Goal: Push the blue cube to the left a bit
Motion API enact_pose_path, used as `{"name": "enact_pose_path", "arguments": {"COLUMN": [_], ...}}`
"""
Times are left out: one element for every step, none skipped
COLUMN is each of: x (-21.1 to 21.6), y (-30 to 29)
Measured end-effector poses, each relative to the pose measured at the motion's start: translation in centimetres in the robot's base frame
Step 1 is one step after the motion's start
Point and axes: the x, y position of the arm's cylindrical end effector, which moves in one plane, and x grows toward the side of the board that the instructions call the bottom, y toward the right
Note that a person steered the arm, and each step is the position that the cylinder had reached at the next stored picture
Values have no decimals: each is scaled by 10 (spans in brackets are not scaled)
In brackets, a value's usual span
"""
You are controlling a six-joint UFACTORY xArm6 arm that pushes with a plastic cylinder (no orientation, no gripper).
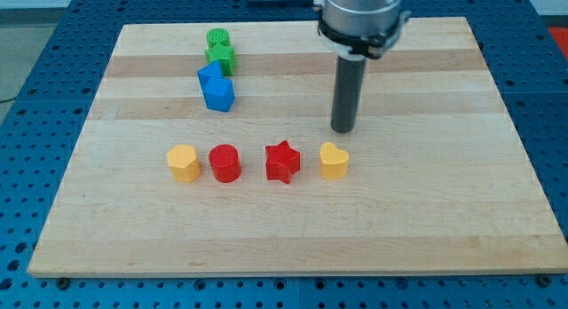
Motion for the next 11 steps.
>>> {"name": "enact_pose_path", "arguments": {"x": [-37, -50, -51, -51, -51, -51, -51, -51, -51, -48, -43], "y": [-31, -60, -86, -102, -116, -126, -130, -133, -135, -139, -143]}}
